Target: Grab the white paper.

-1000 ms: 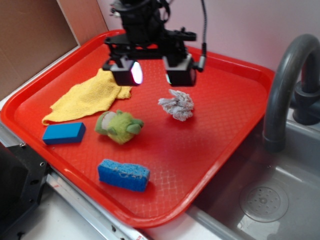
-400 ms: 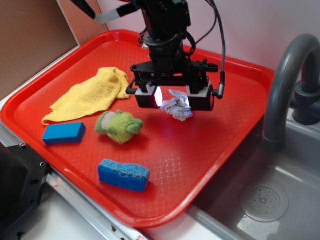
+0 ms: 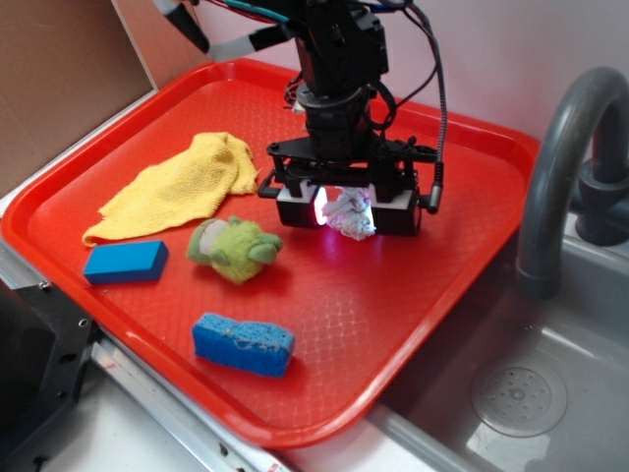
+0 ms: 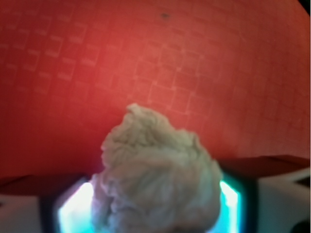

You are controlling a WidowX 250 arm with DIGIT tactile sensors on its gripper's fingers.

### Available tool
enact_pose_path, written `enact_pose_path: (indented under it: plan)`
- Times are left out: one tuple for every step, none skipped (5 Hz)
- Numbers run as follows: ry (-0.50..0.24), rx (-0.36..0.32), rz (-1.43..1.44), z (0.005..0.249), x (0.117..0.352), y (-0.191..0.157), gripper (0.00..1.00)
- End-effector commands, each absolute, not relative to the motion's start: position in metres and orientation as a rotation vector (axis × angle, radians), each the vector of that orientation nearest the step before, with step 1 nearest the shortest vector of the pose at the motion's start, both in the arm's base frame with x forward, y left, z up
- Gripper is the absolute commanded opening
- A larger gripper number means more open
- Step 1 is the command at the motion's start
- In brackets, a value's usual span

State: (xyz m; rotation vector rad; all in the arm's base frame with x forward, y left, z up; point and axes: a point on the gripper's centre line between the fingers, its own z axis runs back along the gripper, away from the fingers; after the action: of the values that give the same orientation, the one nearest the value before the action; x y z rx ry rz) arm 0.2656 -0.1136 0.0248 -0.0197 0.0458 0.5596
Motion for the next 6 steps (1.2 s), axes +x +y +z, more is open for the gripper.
enact_pose_path:
  plan:
    - [0.013,-0.046,0.530,0.047,0.273,-0.106,0.00]
    - [0.041,-0.064,0.399,0.070,0.271,-0.095,0.00]
    - [0.096,-0.153,0.148,0.111,0.264,-0.079,0.00]
    - [0.103,-0.139,-0.033,0.149,0.248,-0.073,0.00]
    - [-0.002,-0.109,0.013,0.189,0.223,-0.056,0.00]
    - [-0.040,-0.102,0.152,0.202,0.209,-0.042,0.00]
